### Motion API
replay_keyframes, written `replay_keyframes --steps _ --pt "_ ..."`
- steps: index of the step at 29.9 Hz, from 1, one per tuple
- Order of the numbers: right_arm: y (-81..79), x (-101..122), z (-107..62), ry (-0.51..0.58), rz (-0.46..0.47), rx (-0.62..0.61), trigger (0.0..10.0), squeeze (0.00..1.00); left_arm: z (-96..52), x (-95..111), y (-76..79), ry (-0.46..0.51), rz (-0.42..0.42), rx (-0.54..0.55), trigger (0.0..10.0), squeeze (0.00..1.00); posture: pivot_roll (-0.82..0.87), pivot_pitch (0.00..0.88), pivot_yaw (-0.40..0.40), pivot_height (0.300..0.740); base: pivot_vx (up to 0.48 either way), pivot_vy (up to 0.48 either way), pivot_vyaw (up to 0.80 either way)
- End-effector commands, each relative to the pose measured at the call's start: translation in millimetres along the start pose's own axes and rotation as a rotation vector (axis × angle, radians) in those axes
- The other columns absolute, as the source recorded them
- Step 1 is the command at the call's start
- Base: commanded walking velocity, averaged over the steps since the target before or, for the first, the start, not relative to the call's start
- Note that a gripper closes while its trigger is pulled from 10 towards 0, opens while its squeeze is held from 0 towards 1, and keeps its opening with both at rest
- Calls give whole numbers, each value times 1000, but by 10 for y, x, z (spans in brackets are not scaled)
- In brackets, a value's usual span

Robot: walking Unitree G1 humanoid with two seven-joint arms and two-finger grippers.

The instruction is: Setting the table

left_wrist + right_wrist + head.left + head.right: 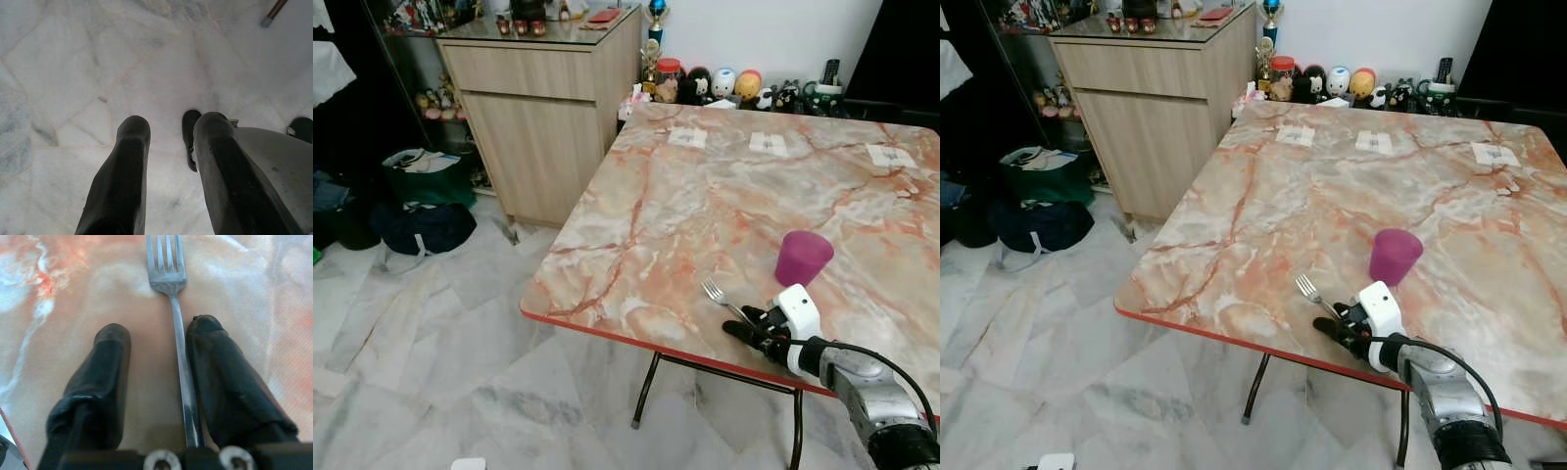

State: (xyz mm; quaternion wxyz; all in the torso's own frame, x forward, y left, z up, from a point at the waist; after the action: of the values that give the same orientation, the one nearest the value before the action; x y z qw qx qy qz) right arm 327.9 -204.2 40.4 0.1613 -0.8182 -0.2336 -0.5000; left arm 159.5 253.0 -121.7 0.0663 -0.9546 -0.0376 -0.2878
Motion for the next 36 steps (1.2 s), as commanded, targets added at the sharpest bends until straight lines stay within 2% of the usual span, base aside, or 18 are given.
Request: replay_keyframes --steps 1,2,6,10,12,17,29,33,34,35,36 --pt "-14 -99 6 -44 8 5 0 0 -24 -40 -121 -11 -10 22 10000 0 -49 0 31 740 0 0 0" --pt "-21 -113 10 -46 8 6 0 0 -31 -37 -169 -11 -12 26 10000 0 -49 0 30 740 0 0 0" --pt "-57 -152 14 -58 4 23 0 0 -45 -67 -197 -12 -16 27 10000 0 -48 0 27 740 0 0 0" --pt "-51 -179 4 -64 7 17 0 0 -40 -108 -86 -14 -16 13 10000 0 -50 0 27 740 0 0 0" --pt "-54 -197 1 -67 8 16 0 0 -23 -114 57 -15 -12 -3 10000 0 -50 0 24 740 0 0 0" --pt "-82 -222 10 -78 3 25 0 0 3 -72 185 -11 -13 -16 10000 0 -48 0 22 740 0 0 0" --pt "-141 -245 46 -77 13 32 0 0 25 1 186 -9 -9 -15 10000 0 -45 0 18 740 0 0 0" --pt "-150 -223 69 -66 13 22 0 0 2 -17 7 -12 -16 4 10000 0 -44 0 14 740 0 0 0" --pt "-121 -166 92 -37 15 -17 0 0 -11 -25 -70 -13 -18 13 10000 0 -43 0 14 740 0 0 0" --pt "-121 -166 92 -37 15 -17 0 0 -11 -25 -70 -13 -18 13 10000 0 -43 0 14 740 0 0 0" --pt "-40 -6 123 44 27 -113 10000 0 -33 -33 -190 -12 -23 26 10000 0 -41 0 12 740 0 0 0"
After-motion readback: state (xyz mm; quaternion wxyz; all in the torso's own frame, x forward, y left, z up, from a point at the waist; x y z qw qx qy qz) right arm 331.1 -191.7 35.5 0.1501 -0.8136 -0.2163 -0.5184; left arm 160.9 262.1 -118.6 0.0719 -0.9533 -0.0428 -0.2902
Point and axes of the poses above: a point about 5 cm out from each wrist's last joint towards the gripper, its own z axis pointing out of the wrist towards the gripper, its own x axis along the axis of the wrist's last joint, y = z × x, the point moved 4 cm from there along z, pointing out of the wrist towards the gripper
